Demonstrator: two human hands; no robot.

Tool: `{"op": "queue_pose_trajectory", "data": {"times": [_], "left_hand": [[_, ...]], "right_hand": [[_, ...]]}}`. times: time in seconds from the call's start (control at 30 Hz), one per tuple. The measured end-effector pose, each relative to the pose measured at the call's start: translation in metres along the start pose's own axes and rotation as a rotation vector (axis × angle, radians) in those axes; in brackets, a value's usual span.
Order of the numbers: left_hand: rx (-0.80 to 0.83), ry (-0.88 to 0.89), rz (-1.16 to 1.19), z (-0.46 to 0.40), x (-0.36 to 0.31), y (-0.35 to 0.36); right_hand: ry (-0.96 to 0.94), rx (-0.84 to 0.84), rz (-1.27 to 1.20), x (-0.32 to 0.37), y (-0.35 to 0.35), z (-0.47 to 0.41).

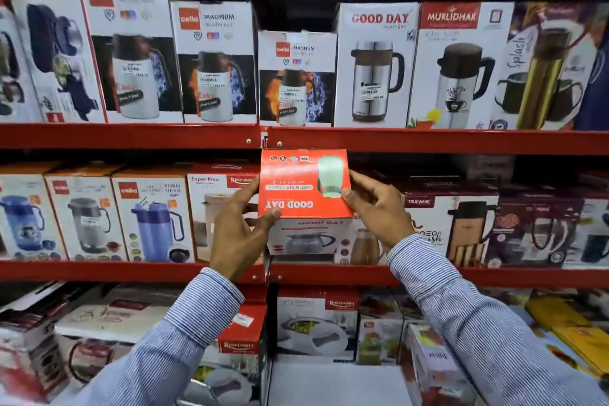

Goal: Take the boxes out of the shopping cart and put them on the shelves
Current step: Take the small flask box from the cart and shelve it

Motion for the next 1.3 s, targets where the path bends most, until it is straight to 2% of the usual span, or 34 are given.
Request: {"op": "queue_pose_trajectory", "data": {"times": [0.1,0.37,0.6,0.77,0.9,1.0,1.13,1.3], "left_hand": [[0.002,-0.006,0.027,-0.01,0.014,0.008],[-0.03,-0.043,-0.015,-0.046,0.035,0.017],[-0.025,-0.05,-0.043,-0.075,0.044,0.026],[-0.164,-0.021,-0.201,-0.084,0.043,0.03],[-0.24,-0.013,-0.242,-0.09,0.043,0.037],[-0.203,0.007,-0.298,-0.094,0.043,0.046],[-0.09,-0.079,-0.38,-0.096,0.05,0.058],[0.003,-0.016,-0.424,-0.077,0.054,0.062]], "right_hand": [[0.024,0.014,0.032,-0.012,0.002,-0.012],[0.044,0.222,0.045,-0.039,0.009,-0.034],[0.016,0.091,0.012,-0.049,0.01,-0.065],[0.022,0.033,0.016,-0.064,0.015,-0.083],[0.06,0.031,0.043,-0.077,0.016,-0.092],[0.058,0.021,0.101,-0.079,0.016,-0.098],[0.066,0.016,0.236,-0.081,0.019,-0.097],[0.041,0.111,0.529,-0.078,0.027,-0.075]]}}
Point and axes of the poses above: each hand's wrist, its own z-axis away from the middle knuckle, its own y-axis out of the palm, x = y × z, the point moved 4 cm from there along -z, towards the middle knuckle, and after that the axes turned 9 degrees about x, right-handed, at the moved point
